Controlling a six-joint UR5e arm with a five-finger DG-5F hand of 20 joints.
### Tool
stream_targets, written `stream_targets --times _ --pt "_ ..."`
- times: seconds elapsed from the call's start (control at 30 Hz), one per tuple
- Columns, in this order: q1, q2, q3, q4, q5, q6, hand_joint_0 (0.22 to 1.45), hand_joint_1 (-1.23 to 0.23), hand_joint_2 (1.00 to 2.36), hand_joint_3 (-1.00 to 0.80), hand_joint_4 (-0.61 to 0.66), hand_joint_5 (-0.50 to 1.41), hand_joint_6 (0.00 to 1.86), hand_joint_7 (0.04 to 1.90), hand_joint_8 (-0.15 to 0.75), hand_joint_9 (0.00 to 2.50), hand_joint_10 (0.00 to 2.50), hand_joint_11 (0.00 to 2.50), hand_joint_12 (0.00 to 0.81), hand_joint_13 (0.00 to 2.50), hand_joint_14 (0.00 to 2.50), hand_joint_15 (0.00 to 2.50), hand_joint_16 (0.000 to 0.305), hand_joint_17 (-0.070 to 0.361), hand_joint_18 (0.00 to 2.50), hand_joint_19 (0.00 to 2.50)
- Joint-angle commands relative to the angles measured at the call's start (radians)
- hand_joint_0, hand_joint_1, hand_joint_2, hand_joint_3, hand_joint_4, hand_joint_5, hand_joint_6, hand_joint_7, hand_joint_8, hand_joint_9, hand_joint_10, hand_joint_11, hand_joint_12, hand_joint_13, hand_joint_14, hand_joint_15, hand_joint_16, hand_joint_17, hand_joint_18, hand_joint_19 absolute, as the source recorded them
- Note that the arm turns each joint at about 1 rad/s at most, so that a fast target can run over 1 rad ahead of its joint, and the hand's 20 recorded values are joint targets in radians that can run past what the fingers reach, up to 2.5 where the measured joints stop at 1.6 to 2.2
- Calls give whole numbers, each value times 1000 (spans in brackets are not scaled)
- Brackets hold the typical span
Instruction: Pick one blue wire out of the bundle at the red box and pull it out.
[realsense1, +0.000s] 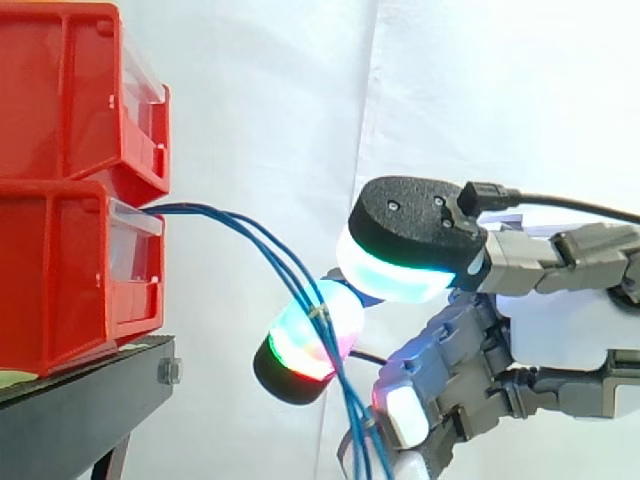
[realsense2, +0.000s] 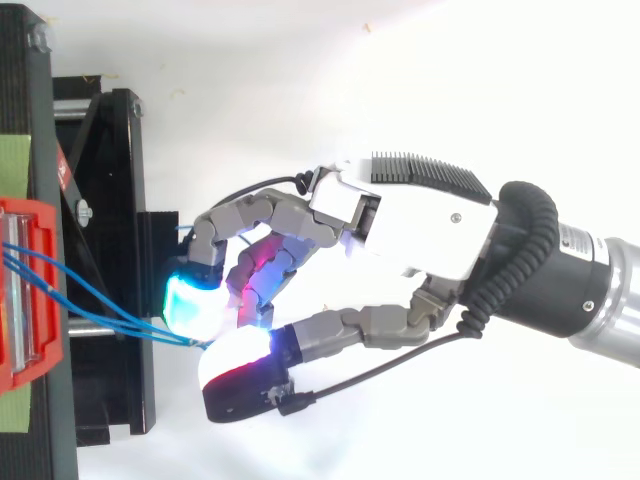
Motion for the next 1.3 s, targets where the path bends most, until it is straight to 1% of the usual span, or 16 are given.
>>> stream_targets --times 0.0,0.03,0.1,0.17,0.33,0.4,0.43,0.5,0.6,0.77,0.8,0.87,0.9,1.0,1.1,1.27 --pt "3 -33 -4 53 12 -39 494 -649 1003 -450 108 -82 611 1125 334 1139 18 618 433 851 21 582 55 124 720 620" --pt "3 -36 -2 70 9 -36 494 -649 1003 -451 115 -77 576 1182 330 1138 17 607 434 849 20 578 55 124 717 621" --pt "4 -60 2 119 11 -36 493 -649 1003 -449 141 -74 560 1196 332 1130 16 605 435 848 21 568 55 125 719 612" --pt "3 -82 7 142 11 -34 493 -648 1003 -449 151 -71 547 1211 335 1132 16 605 433 847 20 571 55 125 717 620" --pt "3 -94 8 171 9 -37 511 -659 1004 -432 138 -68 534 1254 334 1138 17 613 427 842 21 569 54 122 712 619" --pt "3 -94 10 180 11 -48 525 -672 1006 -417 115 -74 568 1219 333 1137 18 623 423 846 22 567 53 120 707 622" --pt "3 -94 10 182 11 -51 529 -682 1006 -410 110 -99 675 1059 335 1141 19 625 422 853 22 579 53 119 712 623" --pt "3 -96 8 186 12 -60 537 -696 1007 -406 88 -111 707 1078 332 1137 16 632 421 857 20 576 52 118 717 624" --pt "4 -96 10 200 12 -74 551 -717 1008 -398 91 -137 805 970 331 1124 17 653 419 856 21 580 52 116 717 617" --pt "4 -96 8 220 12 -97 568 -701 1014 -306 69 -144 865 1010 329 1146 18 653 415 874 21 585 50 113 720 620" --pt "4 -96 8 222 12 -99 565 -686 1016 -255 59 -143 875 1043 331 1157 20 667 415 875 21 585 50 113 732 621" --pt "4 -96 10 222 11 -97 561 -675 1020 -199 47 -143 891 1046 333 1160 17 669 415 879 21 593 50 113 734 617" --pt "1 -94 8 217 9 -90 560 -675 1019 -162 44 -140 901 1043 343 1172 18 667 427 889 22 585 53 118 754 605" --pt "0 -94 8 208 9 -74 562 -684 1016 -78 37 -131 920 1019 372 1199 14 672 455 928 21 577 60 134 814 570" --pt "0 -94 10 211 9 -62 575 -715 1012 -38 33 -130 921 1052 381 1205 14 658 466 937 18 581 61 138 833 565" --pt "1 -94 10 211 9 -60 594 -752 1017 -61 -21 -140 931 1046 358 1185 18 679 442 918 19 577 57 127 803 577"
